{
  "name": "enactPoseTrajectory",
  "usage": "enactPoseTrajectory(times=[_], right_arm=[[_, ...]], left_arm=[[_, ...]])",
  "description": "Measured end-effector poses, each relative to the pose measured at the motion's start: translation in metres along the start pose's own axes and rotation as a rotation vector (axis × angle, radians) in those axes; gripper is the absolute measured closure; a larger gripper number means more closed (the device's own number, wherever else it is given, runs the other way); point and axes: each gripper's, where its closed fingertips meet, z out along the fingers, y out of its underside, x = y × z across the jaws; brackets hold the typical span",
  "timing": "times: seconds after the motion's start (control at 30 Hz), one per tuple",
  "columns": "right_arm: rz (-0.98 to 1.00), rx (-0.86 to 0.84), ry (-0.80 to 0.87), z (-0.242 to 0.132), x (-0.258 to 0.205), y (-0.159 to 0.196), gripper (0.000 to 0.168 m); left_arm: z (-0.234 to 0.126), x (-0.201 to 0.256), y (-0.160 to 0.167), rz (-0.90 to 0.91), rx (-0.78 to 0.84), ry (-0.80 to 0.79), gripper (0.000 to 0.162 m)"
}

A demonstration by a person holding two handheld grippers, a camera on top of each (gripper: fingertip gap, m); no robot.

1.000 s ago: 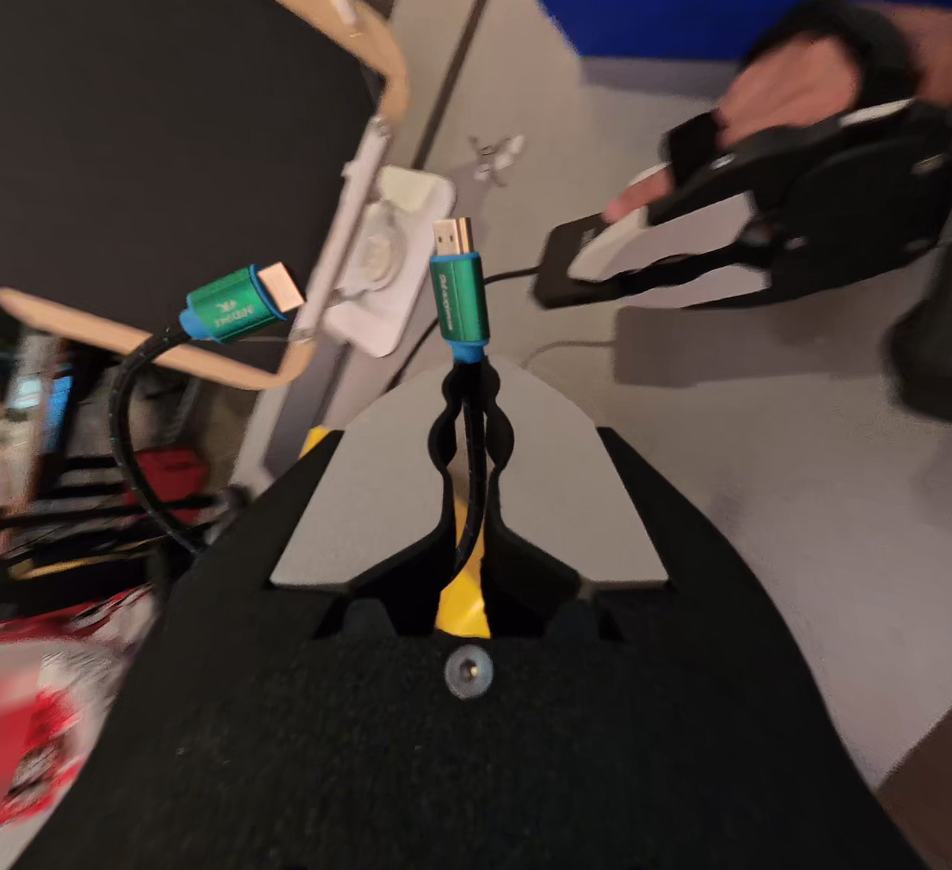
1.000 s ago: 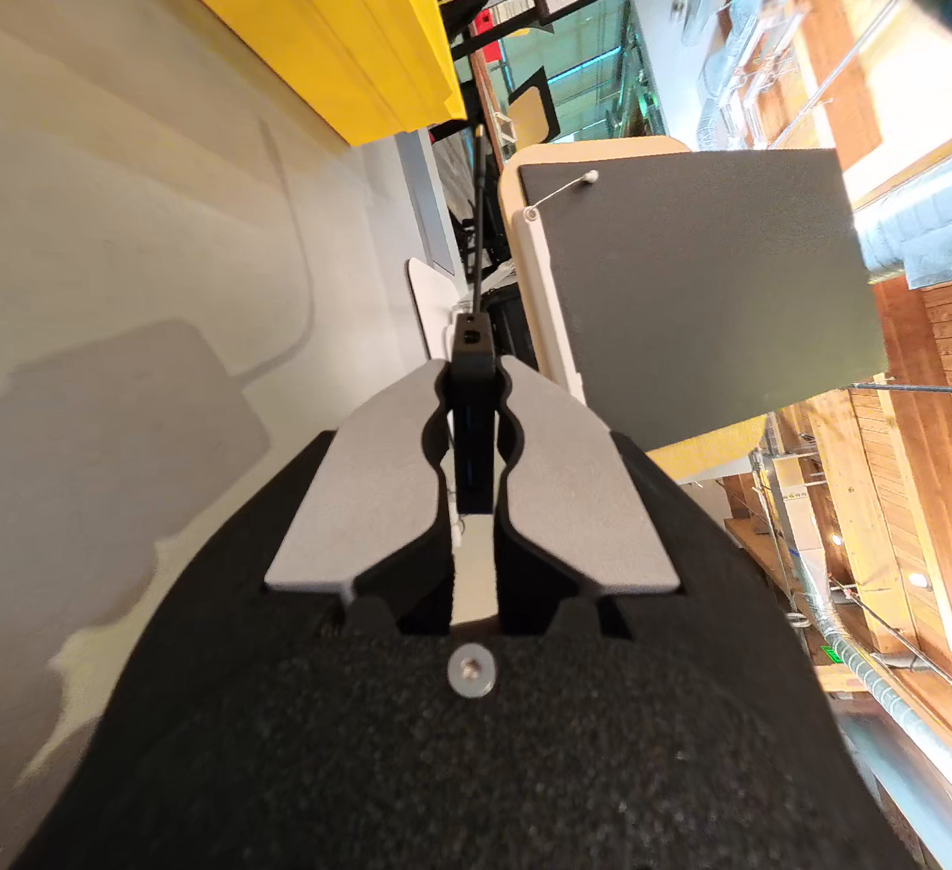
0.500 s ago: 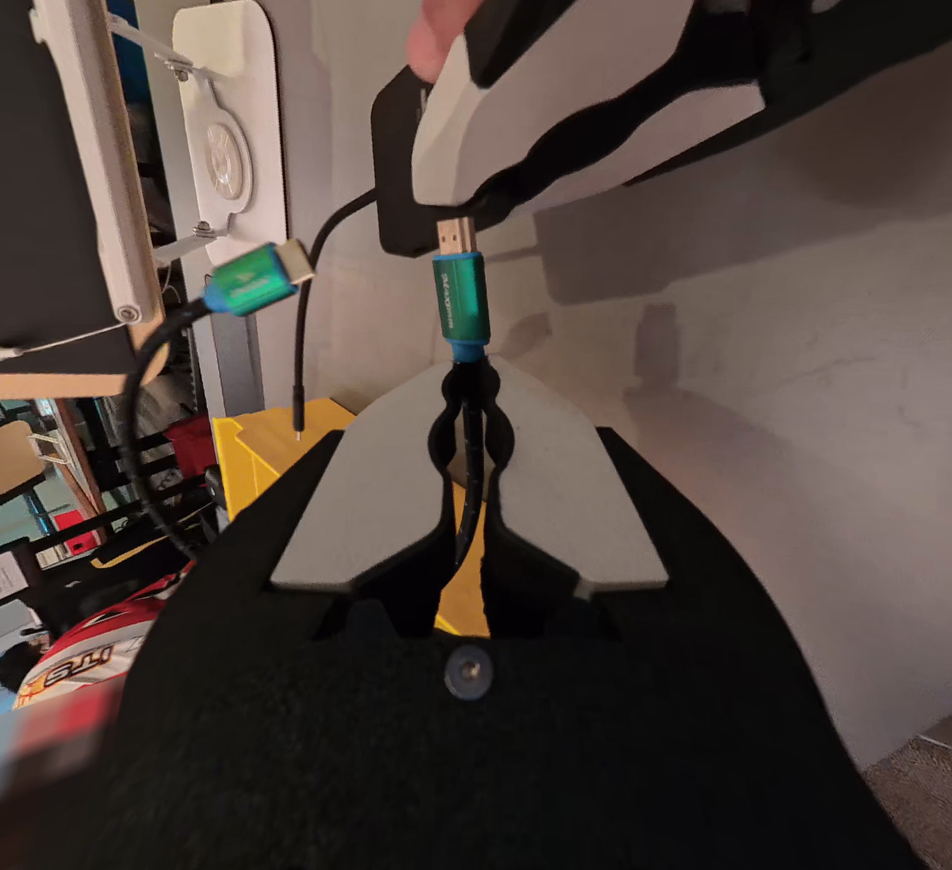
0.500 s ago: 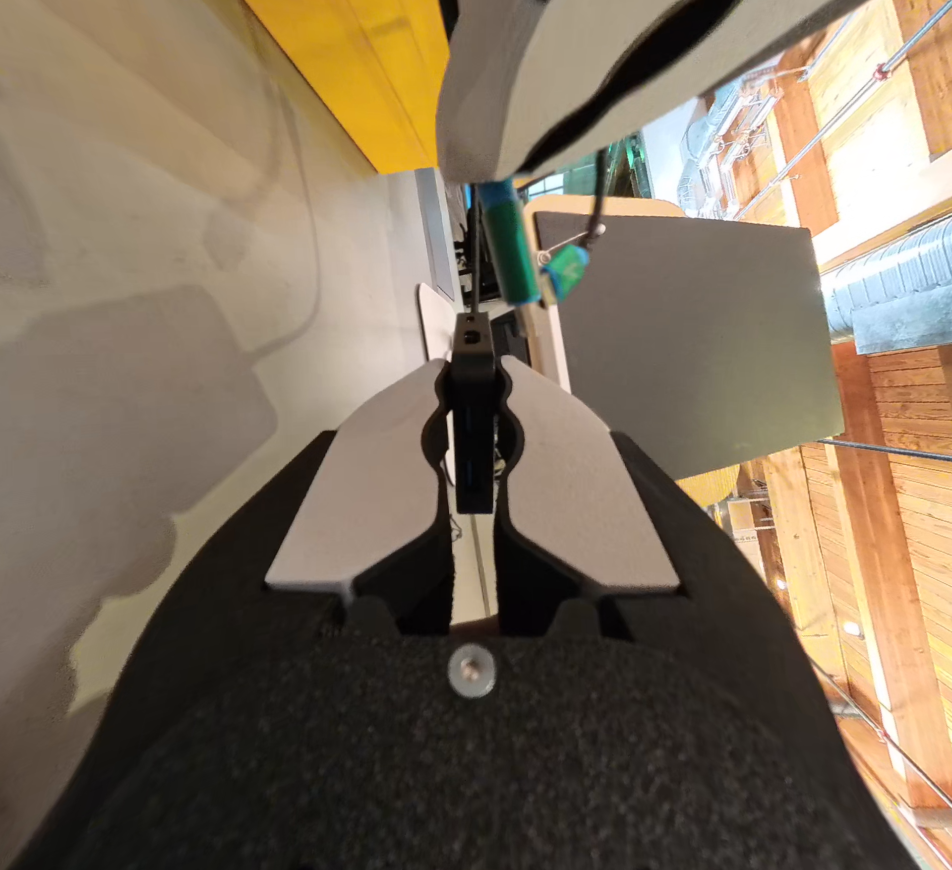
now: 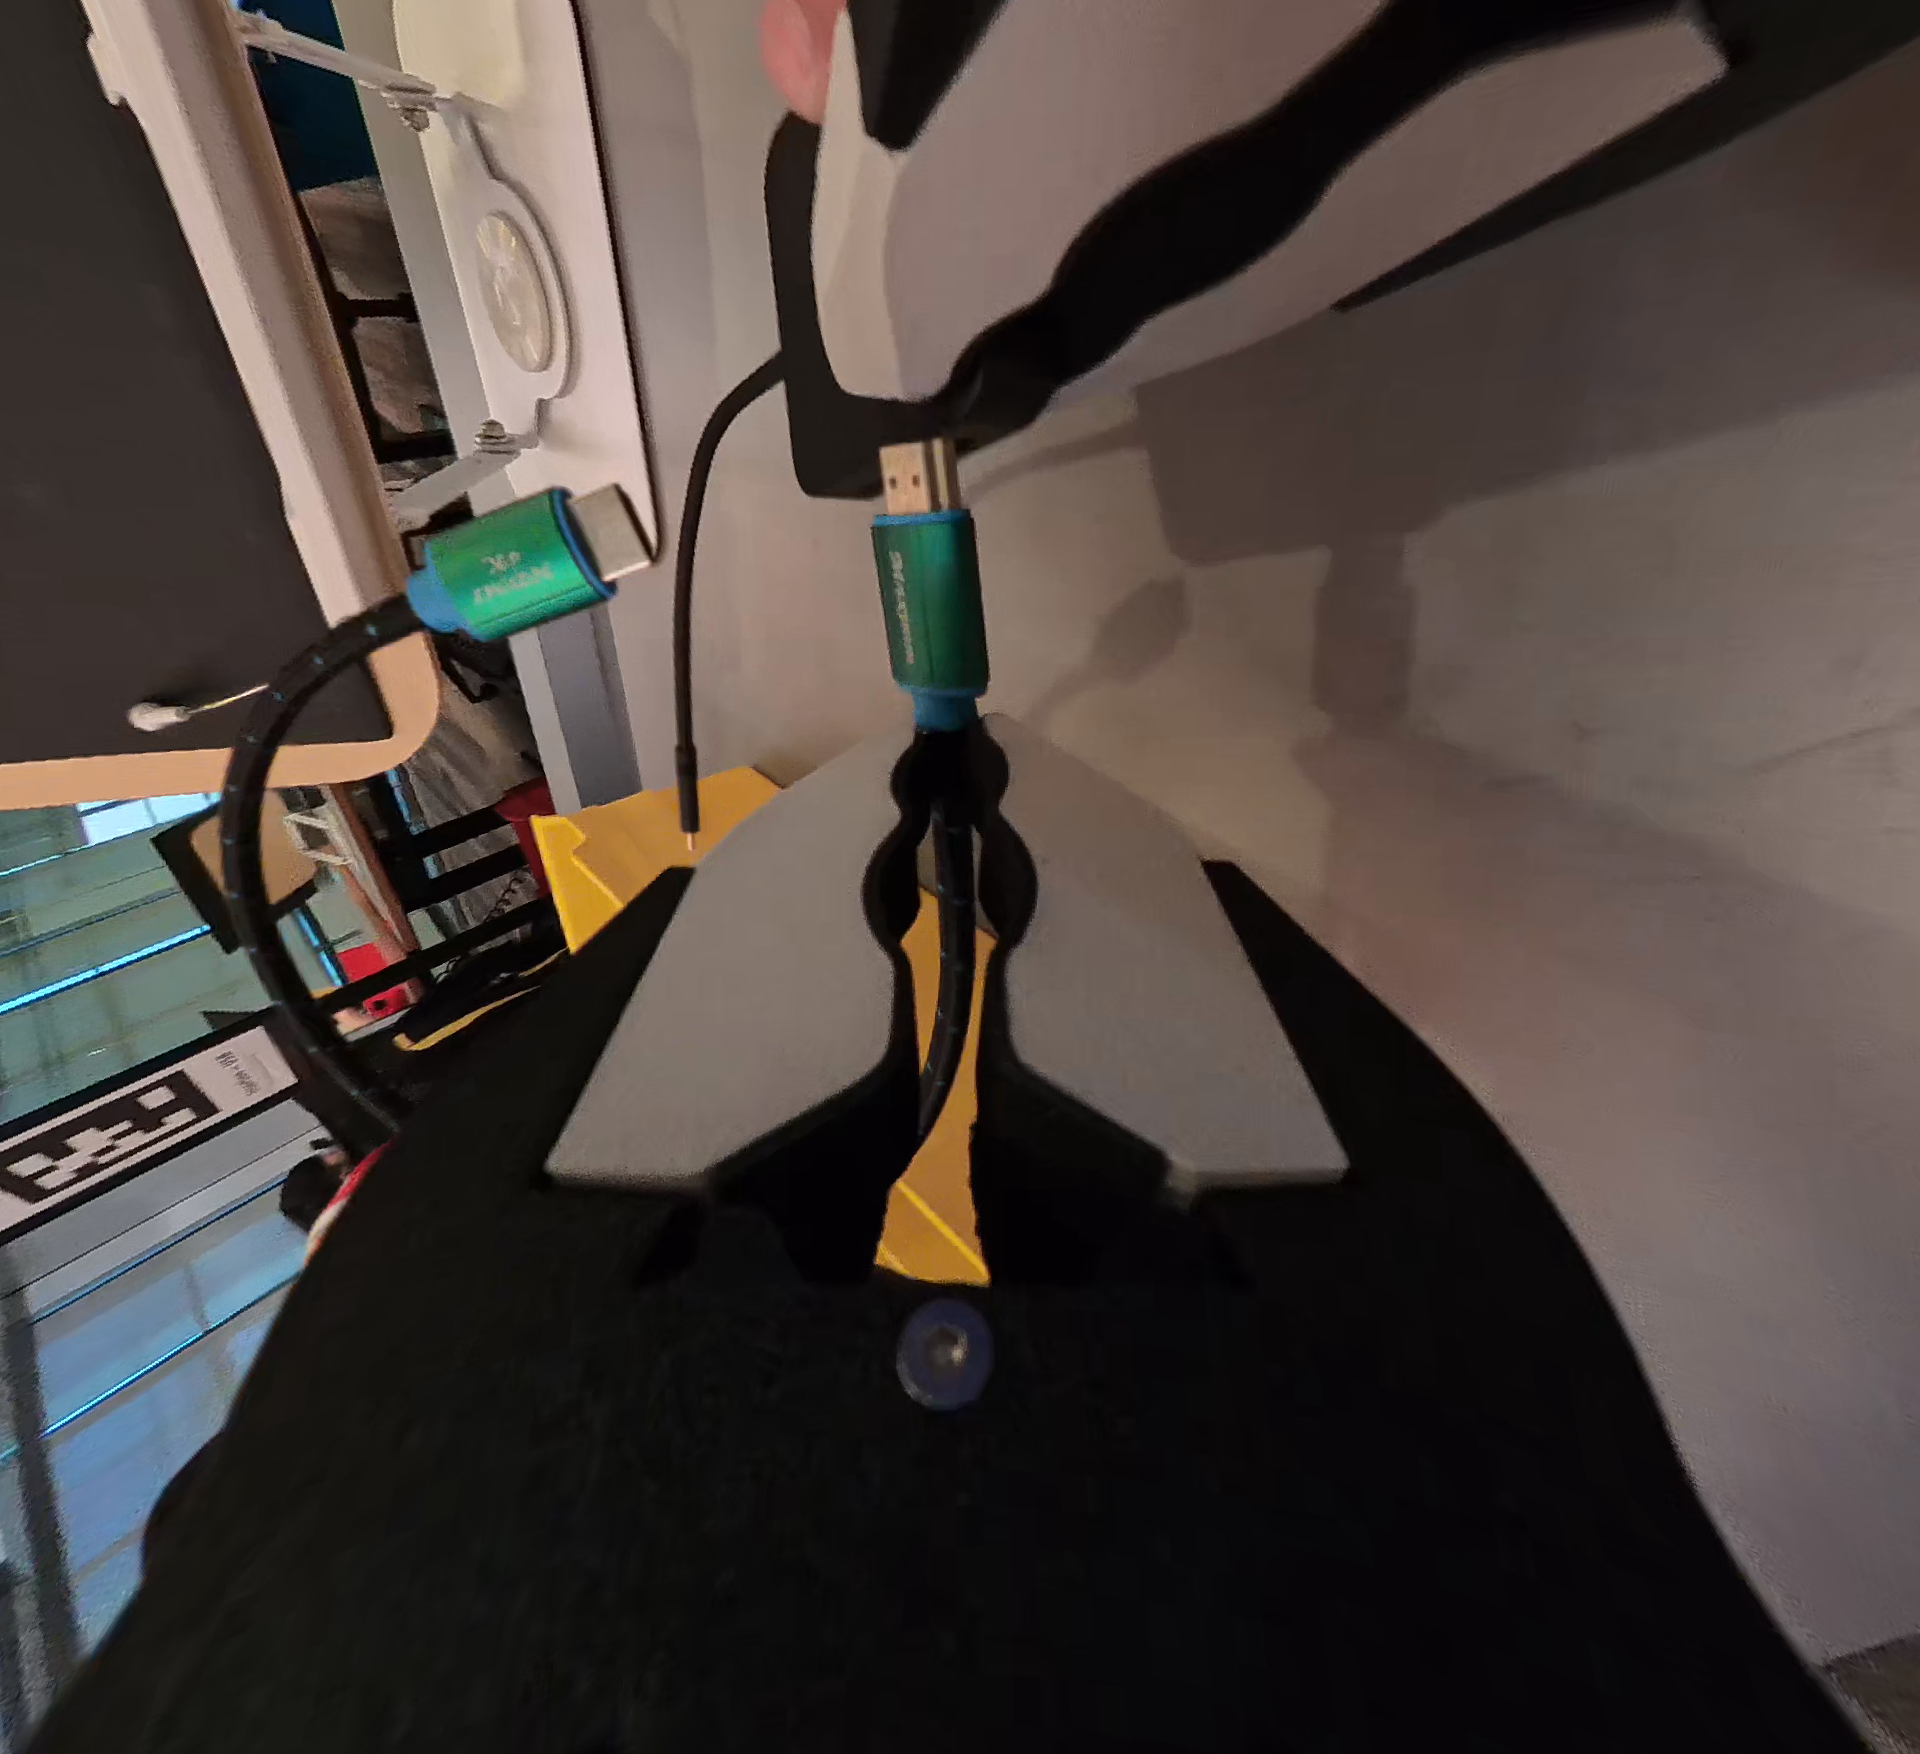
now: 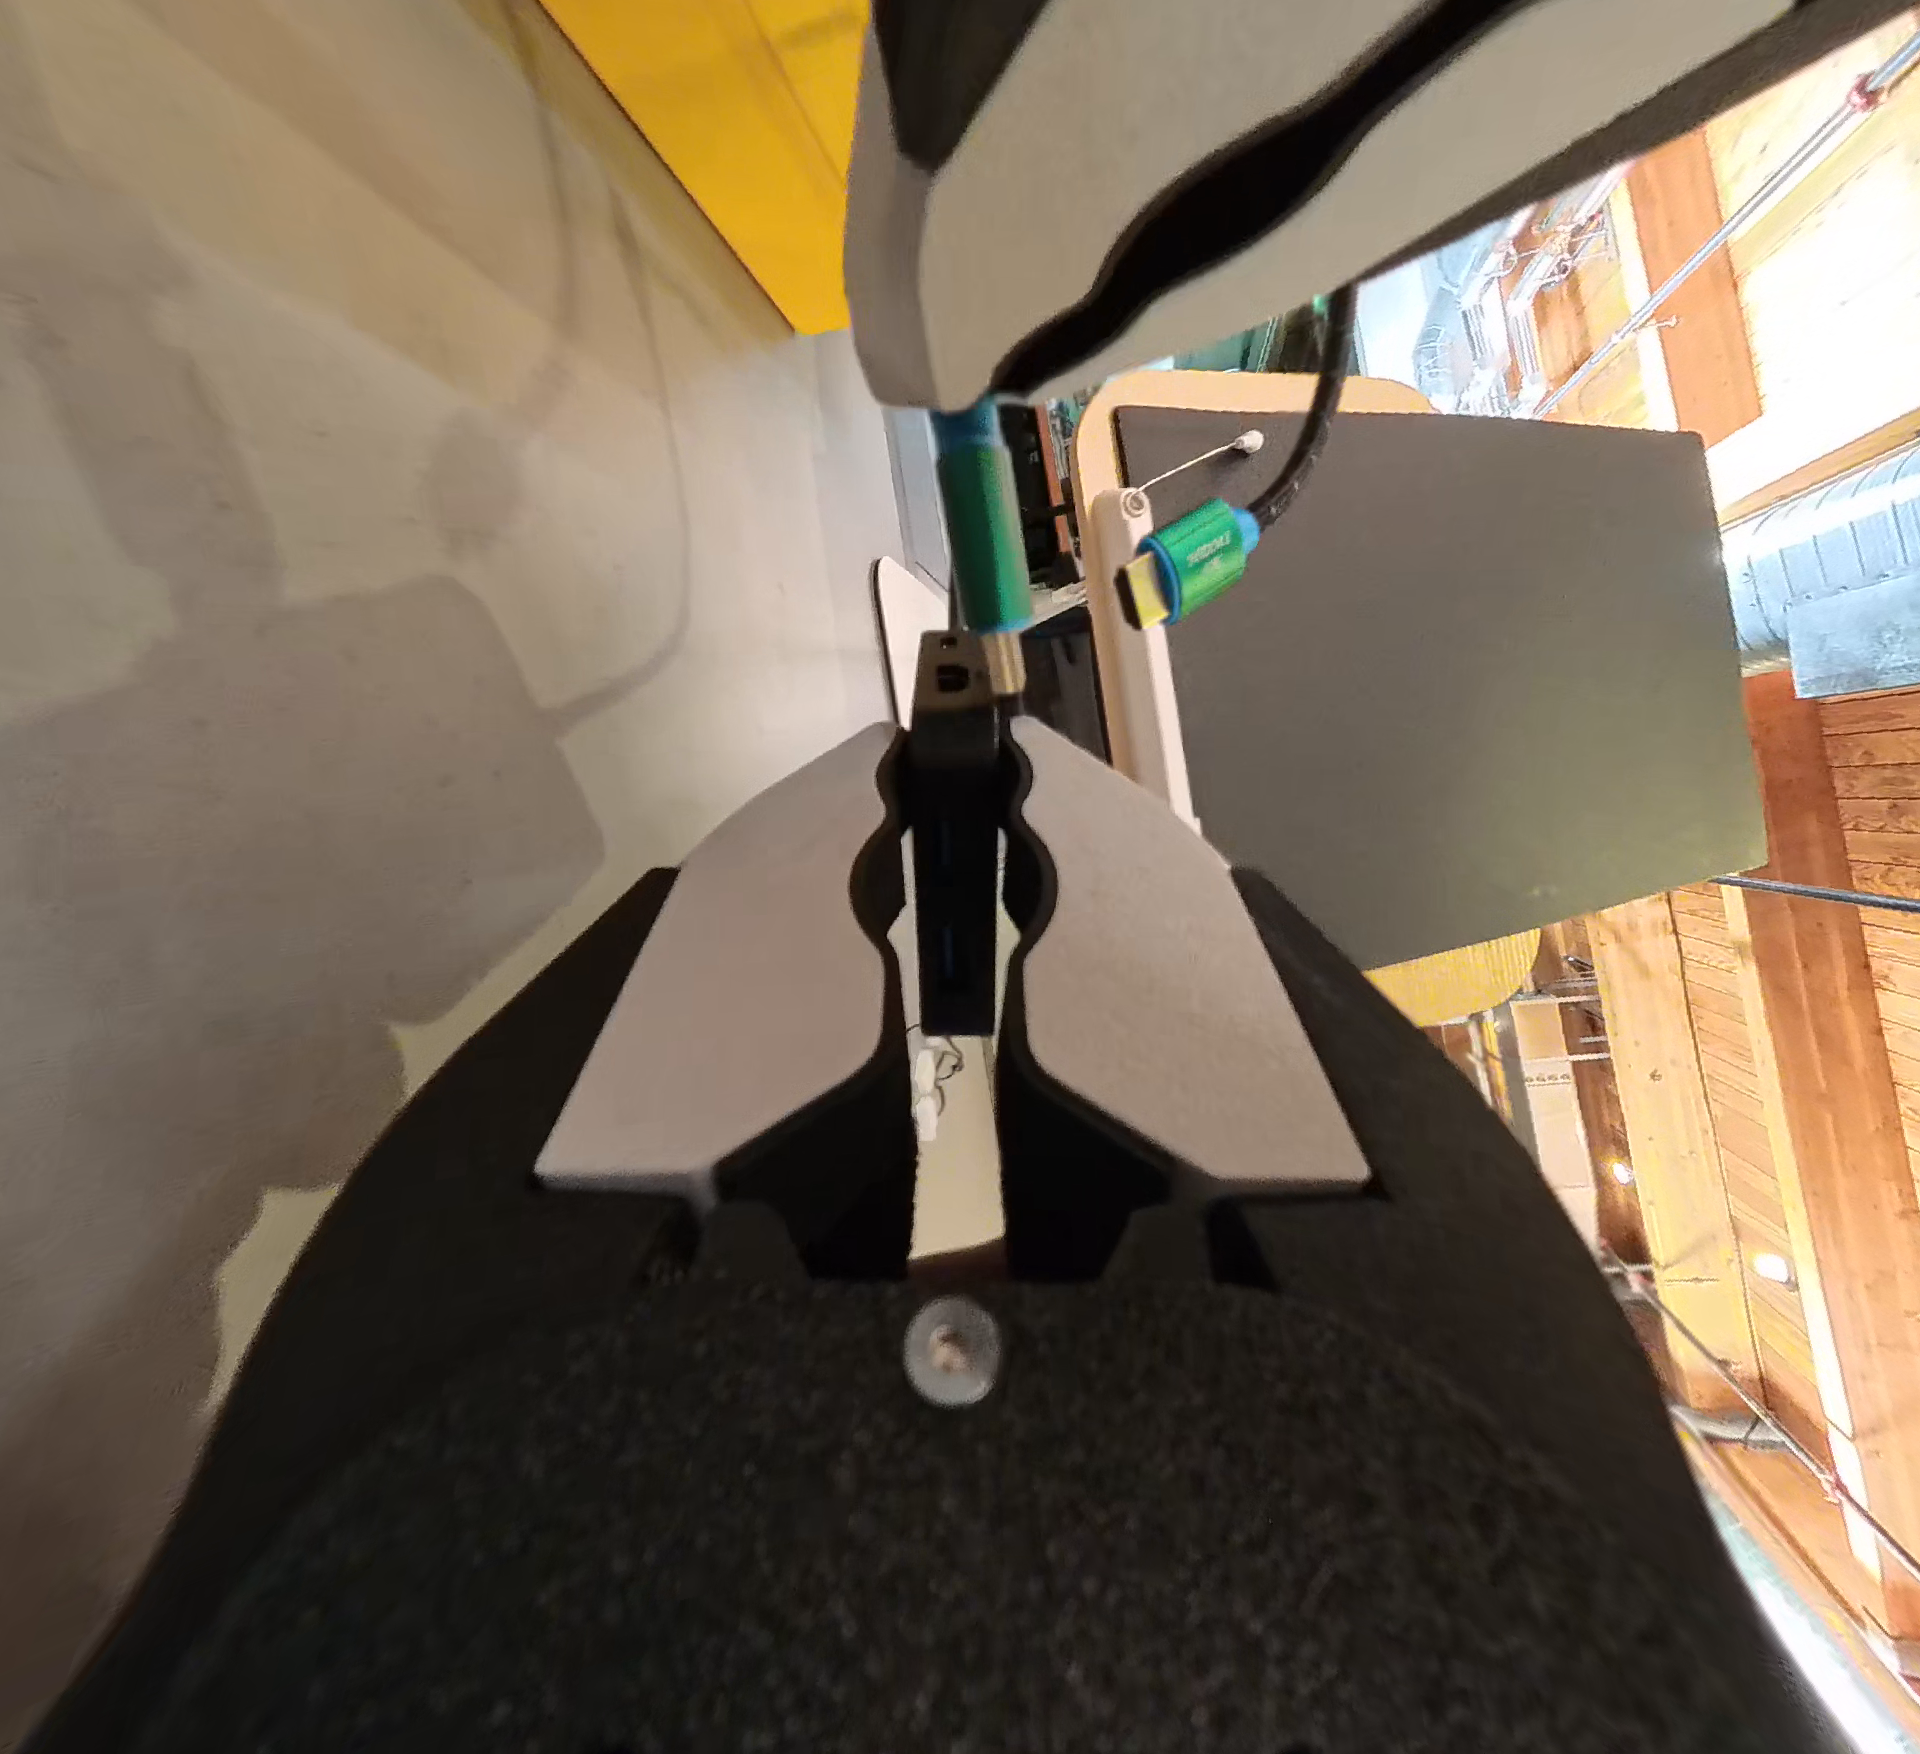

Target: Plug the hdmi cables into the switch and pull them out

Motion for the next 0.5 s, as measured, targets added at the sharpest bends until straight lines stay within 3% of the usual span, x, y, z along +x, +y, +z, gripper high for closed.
enactPoseTrajectory(times=[0.3, 0.5], right_arm=[[0.029, 0.008, 0.008, -0.001, 0.003, -0.001, 0.155], [0.030, 0.008, 0.004, 0.001, 0.001, 0.001, 0.155]], left_arm=[[0.001, -0.005, 0.002, 0.023, -0.028, -0.102, 0.156], [0.007, 0.008, 0.003, 0.020, -0.027, -0.045, 0.156]])
